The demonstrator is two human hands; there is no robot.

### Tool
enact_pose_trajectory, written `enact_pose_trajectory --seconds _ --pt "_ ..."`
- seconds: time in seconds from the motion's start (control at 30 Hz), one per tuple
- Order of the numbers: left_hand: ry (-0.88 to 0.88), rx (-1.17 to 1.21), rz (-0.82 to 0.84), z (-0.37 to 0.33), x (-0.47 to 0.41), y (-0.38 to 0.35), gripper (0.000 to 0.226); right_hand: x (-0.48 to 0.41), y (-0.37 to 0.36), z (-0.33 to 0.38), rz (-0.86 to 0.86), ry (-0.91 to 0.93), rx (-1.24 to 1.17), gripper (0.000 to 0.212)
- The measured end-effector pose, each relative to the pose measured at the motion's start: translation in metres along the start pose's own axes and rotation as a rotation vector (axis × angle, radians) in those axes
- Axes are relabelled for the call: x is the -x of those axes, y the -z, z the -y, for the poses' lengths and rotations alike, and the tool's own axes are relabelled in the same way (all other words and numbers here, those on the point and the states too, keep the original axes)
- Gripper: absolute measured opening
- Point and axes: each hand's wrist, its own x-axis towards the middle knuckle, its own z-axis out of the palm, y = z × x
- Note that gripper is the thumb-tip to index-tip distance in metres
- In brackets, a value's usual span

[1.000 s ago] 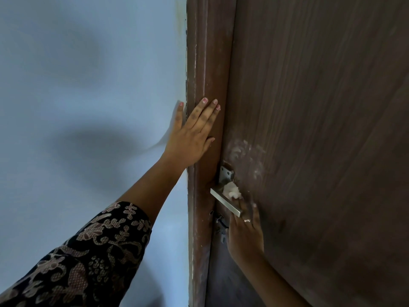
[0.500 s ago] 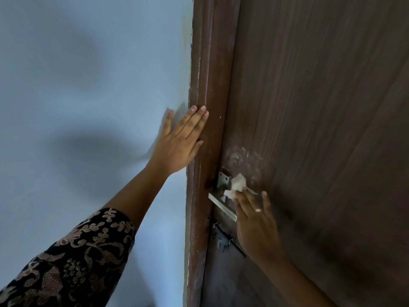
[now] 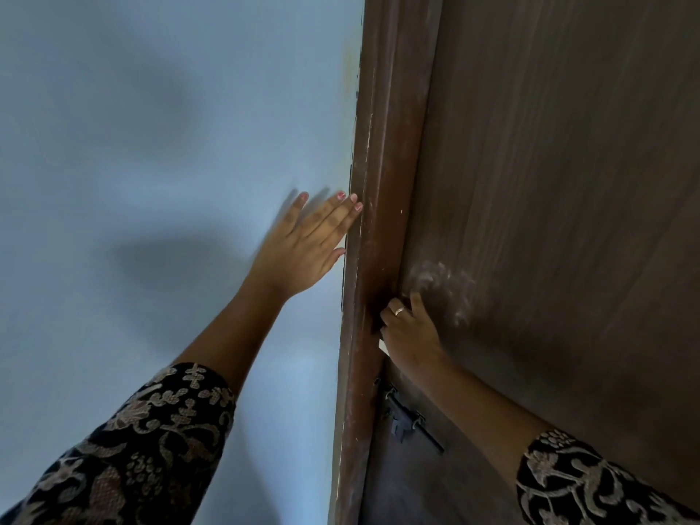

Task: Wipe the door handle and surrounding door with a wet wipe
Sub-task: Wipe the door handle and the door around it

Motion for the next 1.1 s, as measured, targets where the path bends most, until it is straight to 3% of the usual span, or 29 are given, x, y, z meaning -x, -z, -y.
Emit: enact_pose_trajectory --seconds 0.17,0.33,0.43,0.53,0.67,0.8,1.1 --pt "-0.018 0.008 0.006 0.002 0.000 0.003 0.058 0.005 -0.002 0.001 -0.038 -0.029 -0.047 0.029" --pt "-0.018 0.008 0.003 0.001 0.000 0.002 0.058 0.036 0.013 -0.001 -0.143 -0.203 -0.052 0.022" --pt "-0.017 0.020 0.007 0.000 0.000 -0.001 0.058 0.043 0.022 -0.019 -0.347 -0.315 -0.086 0.036" --pt "-0.031 0.021 0.028 0.000 0.000 -0.001 0.058 0.039 0.037 -0.039 -0.287 -0.430 -0.018 0.059" --pt "-0.041 0.023 0.041 0.000 0.000 -0.001 0.058 0.026 0.022 -0.037 -0.120 -0.307 0.062 0.074" --pt "-0.039 0.032 0.047 0.001 0.000 -0.001 0.058 0.013 -0.004 -0.027 -0.124 -0.175 0.030 0.088" --pt "-0.035 0.064 0.027 0.002 0.001 0.000 0.058 0.036 -0.011 -0.030 -0.103 -0.128 0.005 0.084"
